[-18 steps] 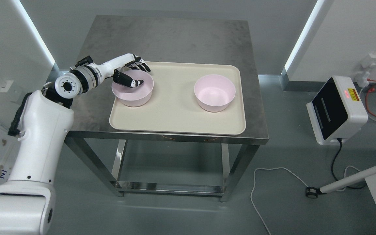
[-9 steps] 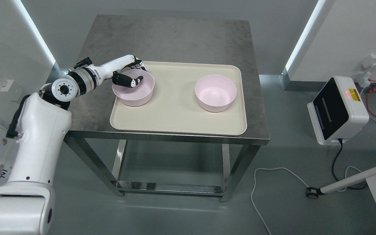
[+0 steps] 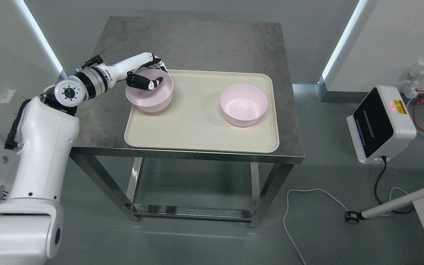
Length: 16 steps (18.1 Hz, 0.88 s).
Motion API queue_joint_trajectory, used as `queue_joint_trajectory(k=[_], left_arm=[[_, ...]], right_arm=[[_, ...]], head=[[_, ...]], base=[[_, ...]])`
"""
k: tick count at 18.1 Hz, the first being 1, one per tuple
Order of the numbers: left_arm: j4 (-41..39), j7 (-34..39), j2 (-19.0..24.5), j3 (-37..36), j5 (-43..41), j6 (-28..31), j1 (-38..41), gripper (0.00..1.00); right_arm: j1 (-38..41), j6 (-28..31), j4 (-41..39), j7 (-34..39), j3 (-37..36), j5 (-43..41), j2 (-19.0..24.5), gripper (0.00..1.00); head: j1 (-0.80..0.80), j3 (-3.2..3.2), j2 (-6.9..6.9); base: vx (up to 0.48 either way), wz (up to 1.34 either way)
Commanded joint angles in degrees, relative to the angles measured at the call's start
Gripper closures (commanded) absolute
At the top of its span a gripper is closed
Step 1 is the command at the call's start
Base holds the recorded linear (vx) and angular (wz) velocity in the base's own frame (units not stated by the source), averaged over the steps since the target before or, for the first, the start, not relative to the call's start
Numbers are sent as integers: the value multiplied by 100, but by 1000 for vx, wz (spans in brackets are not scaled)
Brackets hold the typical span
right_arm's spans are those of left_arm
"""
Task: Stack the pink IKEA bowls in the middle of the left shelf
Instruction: 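Carry the pink bowl over the other pink bowl and lower it in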
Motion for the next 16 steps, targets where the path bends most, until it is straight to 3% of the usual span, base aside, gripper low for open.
queue_joint_trajectory(k=[1, 2, 7, 11, 16], left_arm=[[-661, -289, -732, 20, 357, 350, -224, 100], [-732, -324, -968, -68, 357, 368, -207, 100], [-724, -185, -968, -1647, 427, 570, -206, 99], [-680, 833, -968, -3072, 577, 684, -294, 99], [-523, 1292, -968, -3794, 1157, 1274, -663, 99]], right_arm=[[167, 12, -193, -4, -62, -2, -100, 0], [167, 3, -193, -4, -70, -2, -100, 0], [167, 12, -193, -4, -62, -2, -100, 0], [167, 12, -193, -4, -62, -2, -100, 0], [167, 12, -193, -4, -70, -2, -100, 0]], head=[[0, 0, 0], [0, 0, 0], [0, 0, 0], [0, 0, 0], [0, 0, 0]], base=[[0, 0], [0, 0], [0, 0], [0, 0], [0, 0]])
